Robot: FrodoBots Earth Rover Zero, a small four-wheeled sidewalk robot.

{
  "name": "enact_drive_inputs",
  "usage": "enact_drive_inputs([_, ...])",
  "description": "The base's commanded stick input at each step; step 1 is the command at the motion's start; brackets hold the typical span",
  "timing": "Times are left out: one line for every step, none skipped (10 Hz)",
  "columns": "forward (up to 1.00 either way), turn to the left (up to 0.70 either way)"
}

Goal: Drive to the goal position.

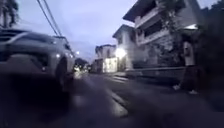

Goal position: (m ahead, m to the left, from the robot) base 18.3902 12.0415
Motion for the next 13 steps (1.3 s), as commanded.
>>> enact_drive_inputs([0.7,0.0])
enact_drive_inputs([0.7,0.0])
enact_drive_inputs([0.7,0.0])
enact_drive_inputs([0.7,0.0])
enact_drive_inputs([0.7,0.0])
enact_drive_inputs([0.7,0.0])
enact_drive_inputs([0.7,0.0])
enact_drive_inputs([0.7,0.0])
enact_drive_inputs([0.7,0.0])
enact_drive_inputs([0.7,0.0])
enact_drive_inputs([0.7,0.0])
enact_drive_inputs([0.7,0.0])
enact_drive_inputs([0.7,0.0])
